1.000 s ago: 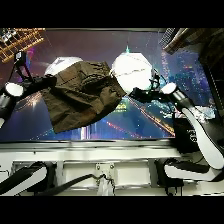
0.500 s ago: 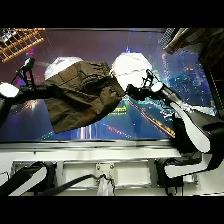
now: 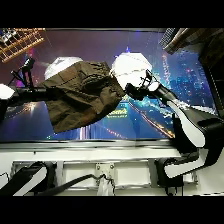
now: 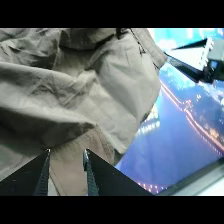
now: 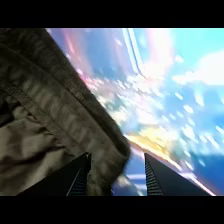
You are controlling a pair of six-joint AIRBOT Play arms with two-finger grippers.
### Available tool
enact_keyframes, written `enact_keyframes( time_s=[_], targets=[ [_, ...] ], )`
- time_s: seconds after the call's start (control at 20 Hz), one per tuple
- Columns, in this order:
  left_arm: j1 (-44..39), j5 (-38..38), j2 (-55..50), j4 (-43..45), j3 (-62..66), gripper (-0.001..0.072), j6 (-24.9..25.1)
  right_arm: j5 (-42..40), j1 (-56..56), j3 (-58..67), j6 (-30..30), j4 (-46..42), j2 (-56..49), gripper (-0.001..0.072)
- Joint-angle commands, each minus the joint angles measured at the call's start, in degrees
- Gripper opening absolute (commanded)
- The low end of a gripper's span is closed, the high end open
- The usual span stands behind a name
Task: Fold the clothes and pants, and hang the long-sleeved shirts on hangers.
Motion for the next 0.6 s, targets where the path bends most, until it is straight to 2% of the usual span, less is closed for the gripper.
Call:
enact_keyframes(
  time_s=[0.0,0.05,0.1,0.15,0.25,0.35,0.45,0.55],
  targets=[
    [0.0,-1.8,0.6,-0.1,-0.7,0.0158,0.0,0.2,2.2,3.8,1.8,0.2,-2.8,0.0383],
    [0.0,-1.7,1.0,-0.1,-1.8,0.015,0.0,0.6,3.1,5.0,3.5,0.2,-3.9,0.0382],
    [0.0,-1.7,1.5,-0.1,-3.3,0.015,-0.2,1.0,3.9,6.0,4.8,0.2,-4.7,0.0346],
    [0.0,-1.6,2.3,-0.1,-5.2,0.015,-0.9,1.2,4.7,6.6,4.9,0.2,-5.0,0.0228],
    [0.0,-1.7,4.7,1.0,-9.5,0.015,-2.4,2.0,5.2,7.6,4.9,0.1,-5.0,0.005],
    [0.0,-1.8,8.2,6.0,-13.3,0.0153,-5.3,3.3,4.9,8.3,4.9,-0.3,-4.7,0.0026],
    [0.0,-2.1,12.5,15.2,-16.1,0.0156,-11.2,4.0,4.8,8.5,4.9,-1.8,-3.9,0.0025],
    [0.0,-3.1,17.0,23.0,-18.2,0.0287,-17.5,4.9,4.8,8.5,4.9,-3.8,-3.1,0.0023]
  ],
)
